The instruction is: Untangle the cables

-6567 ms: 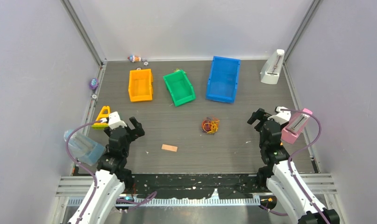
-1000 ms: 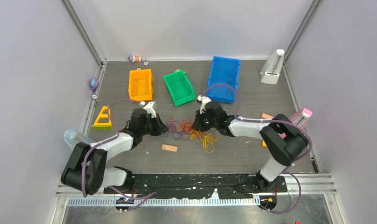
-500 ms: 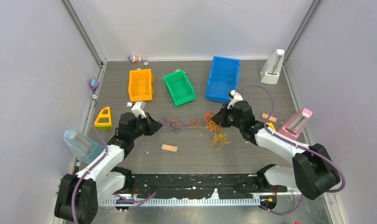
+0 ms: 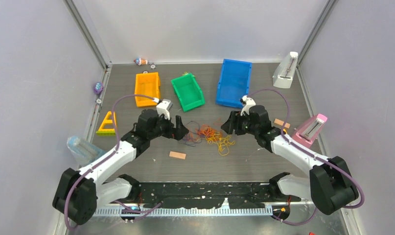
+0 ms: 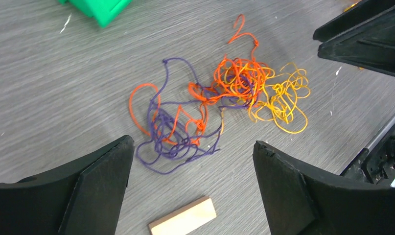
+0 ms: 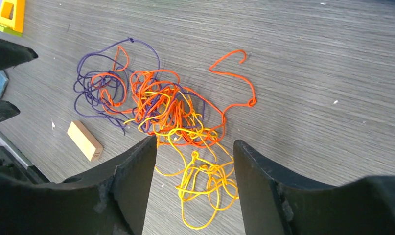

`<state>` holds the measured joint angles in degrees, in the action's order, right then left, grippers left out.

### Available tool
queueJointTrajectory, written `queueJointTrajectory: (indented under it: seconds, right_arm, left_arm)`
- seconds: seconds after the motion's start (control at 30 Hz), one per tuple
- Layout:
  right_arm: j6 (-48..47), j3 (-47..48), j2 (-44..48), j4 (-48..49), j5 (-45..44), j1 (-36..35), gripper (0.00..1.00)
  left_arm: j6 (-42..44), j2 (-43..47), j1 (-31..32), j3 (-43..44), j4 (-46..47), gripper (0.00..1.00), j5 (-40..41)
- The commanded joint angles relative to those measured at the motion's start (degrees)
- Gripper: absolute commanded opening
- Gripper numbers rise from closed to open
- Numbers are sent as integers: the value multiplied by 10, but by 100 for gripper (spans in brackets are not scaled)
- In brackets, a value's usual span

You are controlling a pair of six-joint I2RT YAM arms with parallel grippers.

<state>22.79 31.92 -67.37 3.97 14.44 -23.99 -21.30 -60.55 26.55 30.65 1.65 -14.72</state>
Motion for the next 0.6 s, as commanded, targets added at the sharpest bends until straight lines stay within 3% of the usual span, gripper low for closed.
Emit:
queueJointTrajectory:
  seconds: [0.0,0.17,0.4,0.47,0.57]
  right_arm:
    - [-20,19,2,-10,-1,0,60]
    - [-15,23,-58,51,84,-4,62]
    - [24,52,-162,137,117,-32,63]
    - [29,61,-190,151,110,-42,62]
    - [38,71,-222,156,87,-56,51]
  left_arm:
    - [48,-51,29,60,3,90,-11]
    - [42,-160,51,130,0,85,-46]
    - [-4,-310,51,200,33,81,-106]
    - [-16,-341,52,212,44,81,-118]
    - [-34,-381,54,218,67,77,-134]
